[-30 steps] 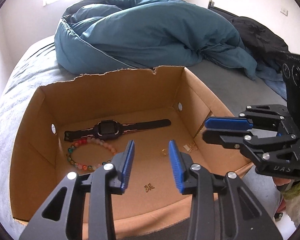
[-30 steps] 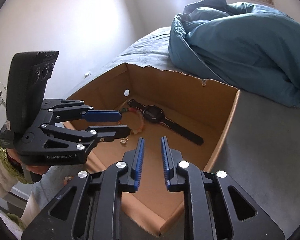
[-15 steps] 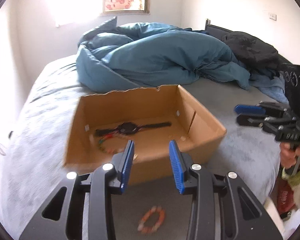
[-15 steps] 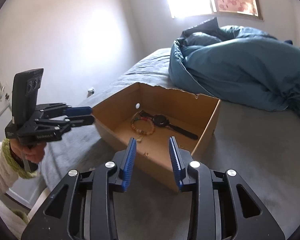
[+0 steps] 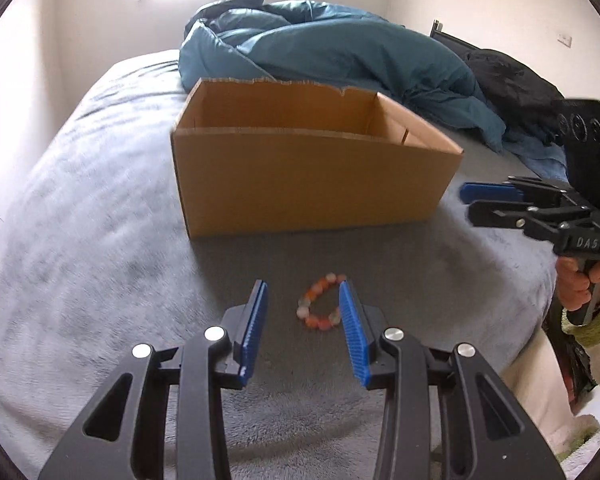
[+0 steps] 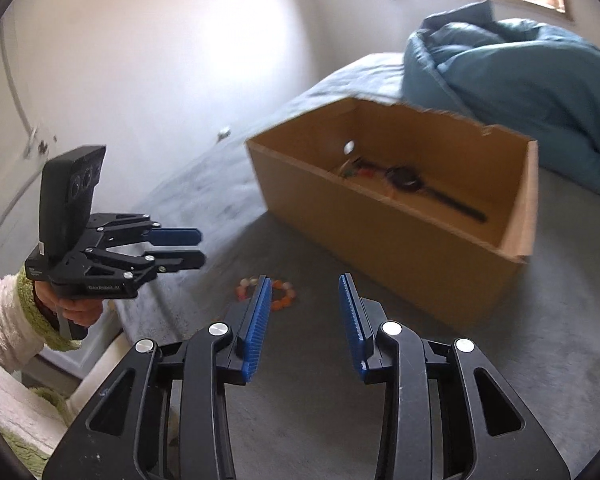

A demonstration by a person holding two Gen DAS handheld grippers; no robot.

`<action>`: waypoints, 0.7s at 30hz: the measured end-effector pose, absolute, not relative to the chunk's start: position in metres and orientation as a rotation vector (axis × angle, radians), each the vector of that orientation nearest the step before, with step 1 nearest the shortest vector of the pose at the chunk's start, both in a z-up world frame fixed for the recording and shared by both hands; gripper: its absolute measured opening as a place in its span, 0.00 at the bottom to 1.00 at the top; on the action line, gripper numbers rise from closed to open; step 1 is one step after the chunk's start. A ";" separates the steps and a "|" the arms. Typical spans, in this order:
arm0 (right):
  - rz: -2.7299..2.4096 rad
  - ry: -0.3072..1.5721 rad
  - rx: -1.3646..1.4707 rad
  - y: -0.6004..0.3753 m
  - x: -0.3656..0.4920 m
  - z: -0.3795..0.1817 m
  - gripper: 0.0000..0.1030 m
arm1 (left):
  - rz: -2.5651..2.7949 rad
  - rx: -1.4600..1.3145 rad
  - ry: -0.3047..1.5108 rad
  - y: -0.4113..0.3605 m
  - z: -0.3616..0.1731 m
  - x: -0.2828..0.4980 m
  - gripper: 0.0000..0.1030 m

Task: Organize jewelry
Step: 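Move both tools back to the orange beaded bracelet on the blanket, then close both tools on the orange beaded bracelet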

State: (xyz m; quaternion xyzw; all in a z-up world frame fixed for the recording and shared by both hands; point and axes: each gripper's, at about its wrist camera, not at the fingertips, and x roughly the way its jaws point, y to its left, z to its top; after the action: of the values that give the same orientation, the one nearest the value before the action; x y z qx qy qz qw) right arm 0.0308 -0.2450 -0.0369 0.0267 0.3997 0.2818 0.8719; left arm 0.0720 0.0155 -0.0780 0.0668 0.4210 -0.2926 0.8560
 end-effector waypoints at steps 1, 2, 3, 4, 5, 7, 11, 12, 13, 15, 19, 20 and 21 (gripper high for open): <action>0.605 0.848 0.045 -0.237 0.035 -0.042 0.33 | -0.620 0.143 0.890 0.014 -0.083 0.074 0.35; 0.615 0.857 0.037 -0.232 0.038 -0.046 0.33 | -0.628 0.147 0.896 0.013 -0.088 0.075 0.35; 0.631 0.869 0.023 -0.224 0.043 -0.051 0.33 | -0.635 0.152 0.903 0.011 -0.093 0.077 0.35; 0.645 0.879 0.008 -0.218 0.047 -0.056 0.33 | -0.641 0.157 0.911 0.009 -0.097 0.079 0.35; 0.656 0.891 -0.010 -0.211 0.051 -0.062 0.33 | -0.644 0.162 0.918 0.007 -0.100 0.081 0.35; 0.673 0.910 -0.037 -0.203 0.056 -0.071 0.32 | -0.648 0.166 0.928 0.005 -0.107 0.085 0.35; 0.693 0.940 -0.080 -0.190 0.067 -0.086 0.29 | -0.658 0.171 0.947 -0.001 -0.117 0.091 0.33; 0.700 0.943 -0.082 -0.189 0.069 -0.088 0.29 | -0.659 0.172 0.952 -0.002 -0.119 0.092 0.32; 0.704 0.946 -0.083 -0.188 0.069 -0.089 0.27 | -0.661 0.172 0.958 -0.004 -0.121 0.093 0.30; 0.705 0.955 -0.092 -0.186 0.073 -0.093 0.25 | -0.659 0.178 0.968 -0.006 -0.126 0.095 0.28; 0.719 0.971 -0.101 -0.182 0.078 -0.101 0.21 | -0.657 0.187 0.985 -0.008 -0.132 0.098 0.23; 0.723 0.975 -0.106 -0.181 0.078 -0.102 0.20 | -0.660 0.182 0.988 -0.007 -0.132 0.098 0.22; 0.726 0.978 -0.114 -0.179 0.079 -0.104 0.20 | -0.662 0.175 0.994 -0.007 -0.132 0.099 0.22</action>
State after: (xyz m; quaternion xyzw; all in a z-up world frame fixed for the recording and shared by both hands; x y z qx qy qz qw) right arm 0.0785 -0.1791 -0.1039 -0.0537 0.4593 0.3406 0.8186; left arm 0.0995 -0.0070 -0.1321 0.0824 0.4673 -0.3111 0.8235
